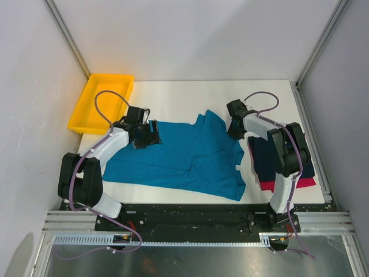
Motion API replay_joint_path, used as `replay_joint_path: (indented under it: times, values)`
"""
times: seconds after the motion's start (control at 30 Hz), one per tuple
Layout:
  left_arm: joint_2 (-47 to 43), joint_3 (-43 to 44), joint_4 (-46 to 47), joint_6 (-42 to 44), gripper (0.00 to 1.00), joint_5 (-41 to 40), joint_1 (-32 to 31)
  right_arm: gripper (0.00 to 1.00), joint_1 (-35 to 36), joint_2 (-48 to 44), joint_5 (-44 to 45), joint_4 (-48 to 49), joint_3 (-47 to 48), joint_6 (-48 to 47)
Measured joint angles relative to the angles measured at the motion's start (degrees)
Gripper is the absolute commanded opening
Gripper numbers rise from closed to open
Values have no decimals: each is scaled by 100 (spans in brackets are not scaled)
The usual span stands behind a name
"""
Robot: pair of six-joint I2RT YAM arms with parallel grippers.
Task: Fold and stack the t-shirts
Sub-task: Grap the side of the flattened tshirt furthest away from the robot with both arms
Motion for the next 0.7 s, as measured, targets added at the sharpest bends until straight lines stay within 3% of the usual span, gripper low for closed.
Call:
replay_joint_path:
  times: [0.3, 0.53, 0.7]
  values:
    - [0, -74, 0, -90, 81, 0, 35, 42, -210, -39, 509, -85, -9, -50]
    - [22, 24, -31, -374, 80, -157, 264, 43, -59, -599, 411, -136, -59, -151]
    - [382, 651, 9, -474, 77, -706, 455, 42, 634, -1049, 256, -111, -59, -85]
